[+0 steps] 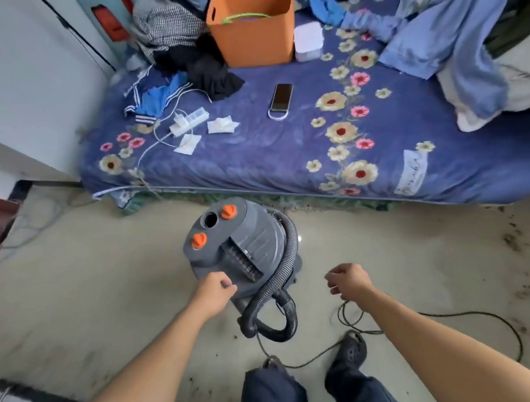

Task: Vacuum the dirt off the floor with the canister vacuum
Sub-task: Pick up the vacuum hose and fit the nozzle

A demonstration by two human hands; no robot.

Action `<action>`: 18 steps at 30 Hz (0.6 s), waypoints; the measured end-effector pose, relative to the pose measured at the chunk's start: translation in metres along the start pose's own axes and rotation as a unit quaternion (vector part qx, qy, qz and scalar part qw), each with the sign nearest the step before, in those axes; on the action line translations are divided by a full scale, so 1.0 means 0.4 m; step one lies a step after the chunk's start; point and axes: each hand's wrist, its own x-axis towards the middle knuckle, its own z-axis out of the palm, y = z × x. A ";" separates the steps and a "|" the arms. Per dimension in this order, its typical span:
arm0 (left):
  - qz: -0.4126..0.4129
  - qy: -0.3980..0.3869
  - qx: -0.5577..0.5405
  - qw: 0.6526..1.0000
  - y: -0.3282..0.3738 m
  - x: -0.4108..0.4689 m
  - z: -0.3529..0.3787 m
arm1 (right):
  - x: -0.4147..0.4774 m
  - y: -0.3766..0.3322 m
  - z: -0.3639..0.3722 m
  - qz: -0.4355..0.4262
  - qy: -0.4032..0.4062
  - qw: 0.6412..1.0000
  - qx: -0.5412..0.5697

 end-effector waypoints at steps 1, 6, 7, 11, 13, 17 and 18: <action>-0.007 -0.005 -0.007 1.000 -0.012 0.007 0.000 | 0.009 0.007 0.034 0.009 -0.016 1.000 0.001; -0.001 -0.024 -0.021 0.999 -0.031 0.067 -0.033 | 0.043 0.017 0.175 0.075 -0.046 0.996 0.035; 0.005 -0.026 -0.012 1.000 -0.034 0.086 -0.047 | 0.052 0.012 0.203 0.088 -0.041 0.994 0.052; 0.083 0.000 0.076 0.994 -0.076 0.216 -0.110 | 0.111 -0.018 0.336 0.152 -0.013 0.979 0.133; 0.122 0.002 0.116 0.986 -0.106 0.304 -0.138 | 0.148 -0.032 0.412 0.189 0.010 0.965 0.182; 0.184 -0.017 0.216 0.959 -0.164 0.474 -0.164 | 0.202 -0.063 0.563 0.247 0.060 0.938 0.237; 0.202 -0.027 0.237 0.950 -0.176 0.503 -0.166 | 0.211 -0.070 0.593 0.251 0.081 0.931 0.253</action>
